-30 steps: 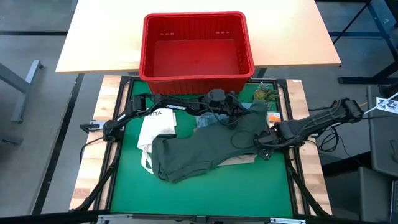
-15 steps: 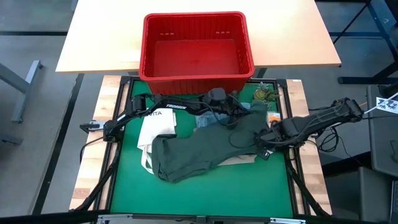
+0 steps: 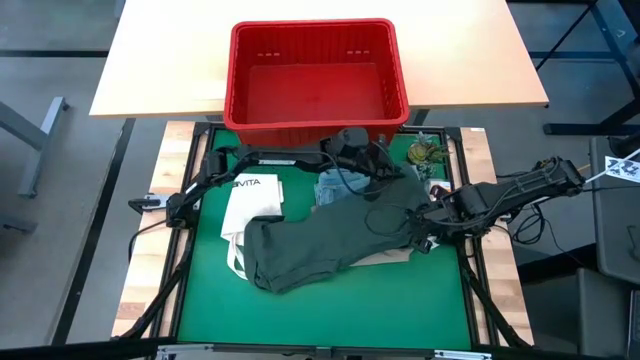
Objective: Fold Laundry from Bin
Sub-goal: Fold the green shirt
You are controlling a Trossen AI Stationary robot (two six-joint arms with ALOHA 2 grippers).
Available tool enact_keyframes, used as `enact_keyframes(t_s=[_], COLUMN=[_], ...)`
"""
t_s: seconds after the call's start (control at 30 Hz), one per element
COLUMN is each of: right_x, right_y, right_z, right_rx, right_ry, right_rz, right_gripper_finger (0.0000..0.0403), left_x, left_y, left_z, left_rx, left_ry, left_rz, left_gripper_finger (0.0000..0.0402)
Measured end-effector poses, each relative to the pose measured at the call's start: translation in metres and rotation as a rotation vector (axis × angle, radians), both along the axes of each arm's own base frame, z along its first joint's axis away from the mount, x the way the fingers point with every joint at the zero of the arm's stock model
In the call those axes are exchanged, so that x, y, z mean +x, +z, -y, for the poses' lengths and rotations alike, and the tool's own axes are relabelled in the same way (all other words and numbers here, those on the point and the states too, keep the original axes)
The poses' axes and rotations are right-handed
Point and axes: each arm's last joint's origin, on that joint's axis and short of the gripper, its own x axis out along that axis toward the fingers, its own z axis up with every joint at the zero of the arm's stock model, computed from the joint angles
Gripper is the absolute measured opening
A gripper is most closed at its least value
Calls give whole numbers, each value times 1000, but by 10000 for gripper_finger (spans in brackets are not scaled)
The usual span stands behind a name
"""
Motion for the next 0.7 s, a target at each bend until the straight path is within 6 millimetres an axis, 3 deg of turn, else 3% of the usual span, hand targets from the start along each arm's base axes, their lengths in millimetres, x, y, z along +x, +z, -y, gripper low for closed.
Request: enact_keyframes(t_s=[0.13, 0.37, 0.7], right_x=[6, 24, 46], right_y=[2, 9, 24], right_z=[0, -2, -5], right_rx=[-24, -37, -87], right_ry=[45, 194, 411], right_rz=[54, 227, 463], right_gripper_finger=[4, 2, 1], left_x=[-14, -34, -73], left_y=[25, 43, 92], left_z=[6, 14, 27], left_rx=[53, 80, 96], left_ry=[-19, -42, -55], left_rz=[-35, -162, -206], left_gripper_finger=[0, 0, 0])
